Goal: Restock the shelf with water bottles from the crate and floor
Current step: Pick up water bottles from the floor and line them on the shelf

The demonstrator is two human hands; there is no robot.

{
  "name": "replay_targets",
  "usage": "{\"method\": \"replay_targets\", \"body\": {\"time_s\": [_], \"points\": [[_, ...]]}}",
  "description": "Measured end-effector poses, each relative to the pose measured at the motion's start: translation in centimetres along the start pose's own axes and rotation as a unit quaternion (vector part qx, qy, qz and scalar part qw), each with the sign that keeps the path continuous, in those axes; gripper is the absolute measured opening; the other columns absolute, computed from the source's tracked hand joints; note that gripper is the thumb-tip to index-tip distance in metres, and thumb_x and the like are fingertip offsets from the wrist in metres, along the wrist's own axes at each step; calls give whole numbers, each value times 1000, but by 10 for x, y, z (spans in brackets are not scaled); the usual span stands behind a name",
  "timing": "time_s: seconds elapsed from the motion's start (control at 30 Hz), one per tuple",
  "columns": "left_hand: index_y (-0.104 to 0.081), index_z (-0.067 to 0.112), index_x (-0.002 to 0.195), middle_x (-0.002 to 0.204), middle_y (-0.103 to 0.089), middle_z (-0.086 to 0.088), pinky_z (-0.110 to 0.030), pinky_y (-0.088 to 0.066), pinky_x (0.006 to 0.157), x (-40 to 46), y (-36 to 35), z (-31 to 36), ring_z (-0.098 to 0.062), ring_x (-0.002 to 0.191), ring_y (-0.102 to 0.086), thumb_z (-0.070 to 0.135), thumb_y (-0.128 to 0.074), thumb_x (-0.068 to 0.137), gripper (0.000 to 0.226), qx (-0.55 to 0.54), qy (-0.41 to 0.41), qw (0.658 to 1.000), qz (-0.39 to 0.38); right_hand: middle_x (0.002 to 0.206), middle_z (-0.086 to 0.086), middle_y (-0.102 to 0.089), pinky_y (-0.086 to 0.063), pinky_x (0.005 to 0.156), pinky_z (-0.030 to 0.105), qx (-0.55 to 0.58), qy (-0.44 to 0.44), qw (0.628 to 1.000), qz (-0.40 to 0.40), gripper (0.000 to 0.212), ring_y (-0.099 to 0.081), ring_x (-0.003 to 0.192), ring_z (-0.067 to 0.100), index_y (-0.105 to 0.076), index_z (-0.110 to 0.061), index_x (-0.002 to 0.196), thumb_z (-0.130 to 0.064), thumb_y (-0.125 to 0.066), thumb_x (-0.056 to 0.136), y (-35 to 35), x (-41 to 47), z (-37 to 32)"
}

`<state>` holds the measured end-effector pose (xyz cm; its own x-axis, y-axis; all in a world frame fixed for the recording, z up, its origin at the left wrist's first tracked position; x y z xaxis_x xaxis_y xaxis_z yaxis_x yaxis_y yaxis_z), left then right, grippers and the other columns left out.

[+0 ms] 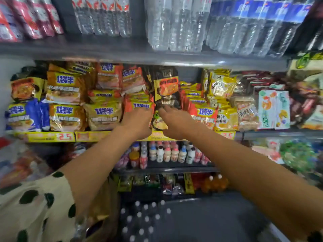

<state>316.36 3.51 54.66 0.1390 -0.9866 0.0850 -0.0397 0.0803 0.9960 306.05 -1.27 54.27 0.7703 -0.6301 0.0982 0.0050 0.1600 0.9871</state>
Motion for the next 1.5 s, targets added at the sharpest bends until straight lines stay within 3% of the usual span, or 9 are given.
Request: {"method": "replay_targets", "body": {"time_s": [0.1, 0.2, 0.33, 0.43, 0.57, 0.87, 1.2, 1.37, 1.5], "points": [[-48, 11, 120, 120, -54, -11, -39, -44, 74, -10, -75, 7, -31, 114, -51, 20, -65, 80, 44, -21, -10, 998, -50, 124, 12, -46, -37, 71, 36, 30, -1, 998, -55, 59, -50, 112, 33, -37, -9, 130, -28, -66, 81, -80, -15, -11], [-46, 10, 124, 121, -52, -11, -38, -42, 71, -27, -159, 11, -32, 113, -52, 20, -68, 80, 50, -28, -8, 993, -111, 126, 14, -45, -40, 75, 40, 70, -17, 990, -123, 62, -49, 113, 34, -35, -7, 132, -27, -66, 82, -171, -33, -24], [-49, 11, 119, 124, -51, -10, -38, -46, 84, -49, -281, 13, -28, 118, -48, 18, -68, 80, 44, -53, -8, 979, -198, 130, 14, -44, -41, 91, 41, 114, -35, 970, -210, 64, -45, 120, 34, -33, -7, 134, -28, -66, 83, -293, -58, -48], [-48, 11, 117, 121, -53, -9, -37, -45, 83, -63, -371, 15, -28, 115, -49, 21, -65, 84, 38, -60, -10, 967, -248, 134, 14, -42, -41, 96, 42, 142, -48, 953, -264, 66, -44, 122, 34, -32, -7, 137, -26, -66, 83, -384, -75, -66], [-52, 14, 119, 122, -57, -8, -39, -47, 87, -77, -484, 12, -28, 115, -53, 21, -59, 87, 33, -73, -7, 955, -288, 144, 15, -33, -34, 105, 44, 149, -56, 930, -332, 85, -35, 132, 35, -15, -6, 148, -28, -66, 83, -504, -90, -89], [-43, 15, 132, 136, -49, -7, -34, -42, 99, -116, -701, -4, -25, 124, -47, 24, -67, 85, 54, -79, 26, 924, -374, 139, 12, -36, -39, 98, 39, 163, -54, 913, -371, 69, -42, 124, 30, -27, -11, 140, -23, -64, 84, -740, -110, -152], [-34, 18, 141, 144, -41, -7, -36, -35, 107, -121, -809, -10, -25, 134, -37, 23, -64, 88, 61, -47, 14, 933, -356, 143, 18, -29, -42, 98, 41, 151, -24, 905, -398, 65, -41, 125, 34, -30, -14, 141, -4, -60, 83, -861, -103, -180], [-36, 19, 140, 142, -43, -4, -34, -37, 105, -125, -819, -12, -22, 132, -39, 22, -66, 86, 62, -59, 11, 935, -348, 140, 20, -31, -46, 92, 43, 155, -13, 907, -391, 50, -47, 122, 36, -35, -11, 139, 1, -44, 91, -867, -95, -183], [-38, 18, 138, 136, -48, -4, -32, -40, 101, -124, -796, -13, -21, 126, -44, 21, -66, 85, 60, -68, 18, 932, -355, 138, 19, -33, -47, 89, 43, 157, -8, 914, -374, 50, -50, 119, 35, -35, -11, 138, 0, -46, 91, -837, -93, -173]]}}
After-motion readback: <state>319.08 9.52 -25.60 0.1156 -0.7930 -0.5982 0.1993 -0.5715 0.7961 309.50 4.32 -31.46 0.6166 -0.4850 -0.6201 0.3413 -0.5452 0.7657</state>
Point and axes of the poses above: each hand's wrist, its own x-axis towards the middle knuckle, its own y-axis out of the back of the hand, z = x × y, the point moved 5 cm from there along x, towards the middle knuckle
